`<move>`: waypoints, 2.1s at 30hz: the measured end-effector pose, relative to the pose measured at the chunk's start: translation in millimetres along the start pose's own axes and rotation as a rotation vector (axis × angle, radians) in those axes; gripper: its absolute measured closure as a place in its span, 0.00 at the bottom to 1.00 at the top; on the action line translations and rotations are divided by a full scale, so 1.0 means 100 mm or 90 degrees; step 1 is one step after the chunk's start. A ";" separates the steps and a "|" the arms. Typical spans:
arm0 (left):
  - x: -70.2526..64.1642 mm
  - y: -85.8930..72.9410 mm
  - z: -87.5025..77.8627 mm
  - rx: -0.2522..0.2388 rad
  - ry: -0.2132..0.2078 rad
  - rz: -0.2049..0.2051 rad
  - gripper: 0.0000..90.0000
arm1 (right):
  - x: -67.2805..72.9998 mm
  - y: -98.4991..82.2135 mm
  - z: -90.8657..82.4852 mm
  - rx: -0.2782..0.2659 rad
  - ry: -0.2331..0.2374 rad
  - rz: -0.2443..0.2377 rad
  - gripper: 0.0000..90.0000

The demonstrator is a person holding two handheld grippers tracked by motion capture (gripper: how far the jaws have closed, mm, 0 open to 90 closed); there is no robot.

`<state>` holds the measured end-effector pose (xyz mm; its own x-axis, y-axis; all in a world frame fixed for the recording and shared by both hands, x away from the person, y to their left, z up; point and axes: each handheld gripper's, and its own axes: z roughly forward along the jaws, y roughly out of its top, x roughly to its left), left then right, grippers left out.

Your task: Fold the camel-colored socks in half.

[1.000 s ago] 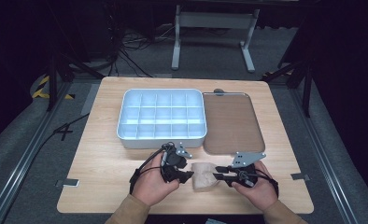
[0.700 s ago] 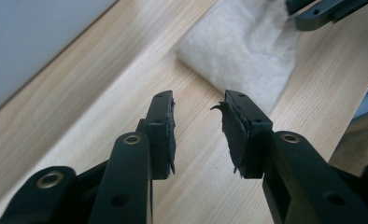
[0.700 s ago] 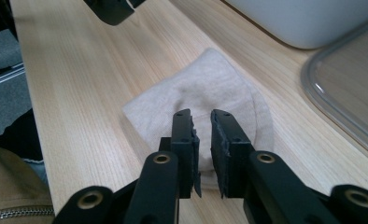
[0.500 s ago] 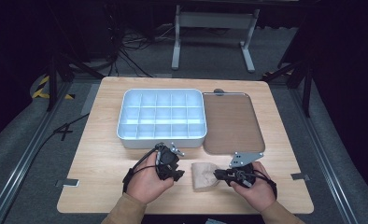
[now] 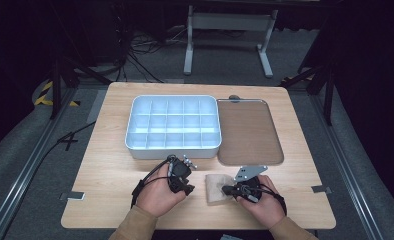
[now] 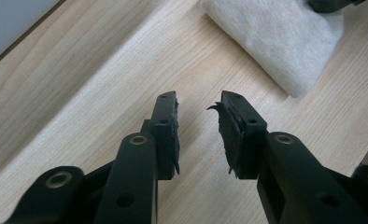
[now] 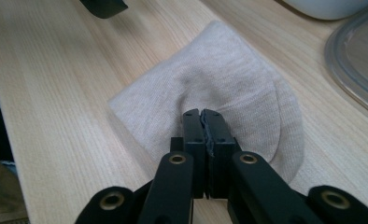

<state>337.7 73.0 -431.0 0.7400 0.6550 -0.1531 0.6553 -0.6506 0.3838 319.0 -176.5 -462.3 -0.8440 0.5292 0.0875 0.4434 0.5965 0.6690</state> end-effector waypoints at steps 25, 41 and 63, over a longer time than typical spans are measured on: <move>-0.14 0.11 0.24 0.004 0.001 0.081 0.83 | -0.01 0.01 0.04 0.002 -0.009 -0.062 1.00; -0.27 0.23 0.34 0.001 0.023 0.164 0.94 | -0.04 -0.03 0.04 -0.016 0.000 -0.051 1.00; -0.46 0.39 0.27 -0.100 -0.013 0.227 0.88 | 0.01 -0.03 0.04 -0.015 -0.020 -0.049 0.99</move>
<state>332.7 7.2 -433.4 0.9209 0.3898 -0.0030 0.3268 -0.7679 0.5509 317.8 -175.3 -467.2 -0.8649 0.5018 0.0126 0.3705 0.6213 0.6905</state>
